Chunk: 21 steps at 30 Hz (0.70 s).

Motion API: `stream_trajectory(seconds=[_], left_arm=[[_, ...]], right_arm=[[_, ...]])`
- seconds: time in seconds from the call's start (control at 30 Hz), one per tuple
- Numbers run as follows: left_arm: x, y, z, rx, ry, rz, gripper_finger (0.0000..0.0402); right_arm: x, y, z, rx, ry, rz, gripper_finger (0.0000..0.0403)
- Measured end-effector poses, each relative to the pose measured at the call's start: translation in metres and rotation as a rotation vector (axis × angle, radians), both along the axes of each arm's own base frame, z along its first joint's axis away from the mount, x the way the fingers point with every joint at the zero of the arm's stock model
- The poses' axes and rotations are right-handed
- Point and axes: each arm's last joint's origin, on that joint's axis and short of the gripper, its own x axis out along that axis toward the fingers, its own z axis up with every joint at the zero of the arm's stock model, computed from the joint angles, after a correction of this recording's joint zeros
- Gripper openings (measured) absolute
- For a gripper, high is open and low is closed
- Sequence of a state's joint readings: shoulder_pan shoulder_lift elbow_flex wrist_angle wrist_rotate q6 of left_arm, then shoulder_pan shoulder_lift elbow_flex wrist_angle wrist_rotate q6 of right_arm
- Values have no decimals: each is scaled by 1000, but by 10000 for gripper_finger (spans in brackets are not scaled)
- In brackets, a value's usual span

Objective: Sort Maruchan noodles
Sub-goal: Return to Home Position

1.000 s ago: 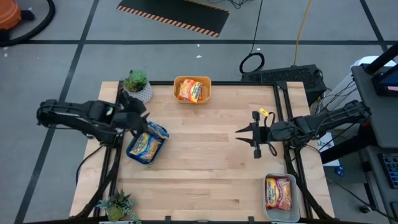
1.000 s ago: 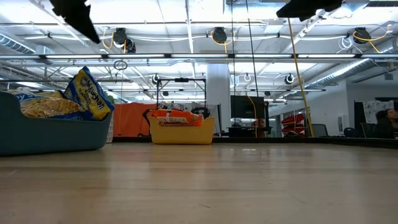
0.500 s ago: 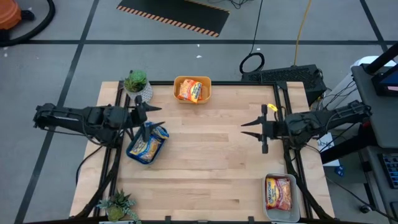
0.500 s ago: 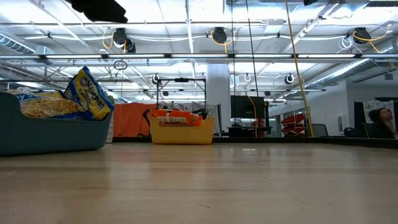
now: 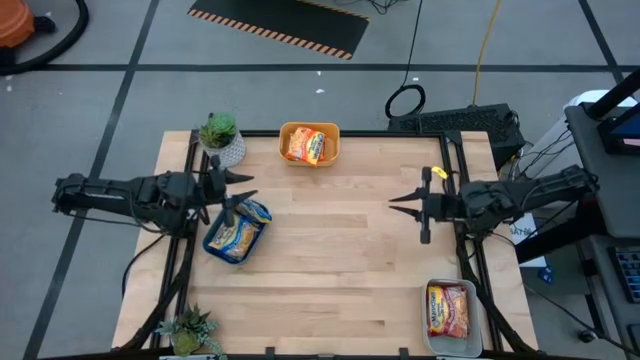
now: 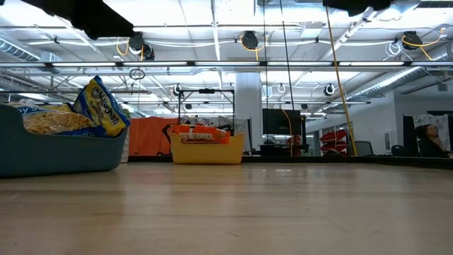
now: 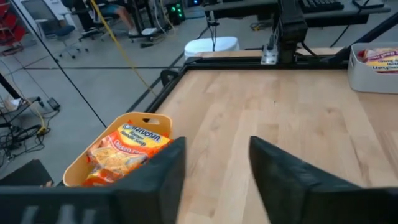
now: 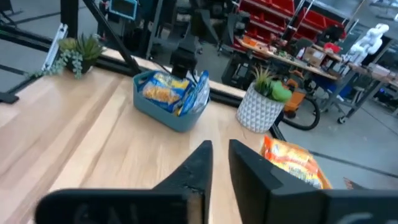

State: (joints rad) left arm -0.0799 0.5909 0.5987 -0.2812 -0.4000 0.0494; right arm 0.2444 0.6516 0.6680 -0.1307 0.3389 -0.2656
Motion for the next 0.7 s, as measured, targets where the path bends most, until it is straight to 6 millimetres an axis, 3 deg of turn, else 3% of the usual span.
stream_trajectory(seconds=[0.17,0.3,0.7], left_arm=[[-6,0,-10,-4,0,1,97],[-8,0,-19,-6,16,-6,53],[-16,-1,-39,-34,-5,-73,40]], right_arm=[[-2,-3,-18,28,-8,-19,15],[-5,-4,-26,62,-4,-31,3],[-10,-2,-51,190,46,44,1]])
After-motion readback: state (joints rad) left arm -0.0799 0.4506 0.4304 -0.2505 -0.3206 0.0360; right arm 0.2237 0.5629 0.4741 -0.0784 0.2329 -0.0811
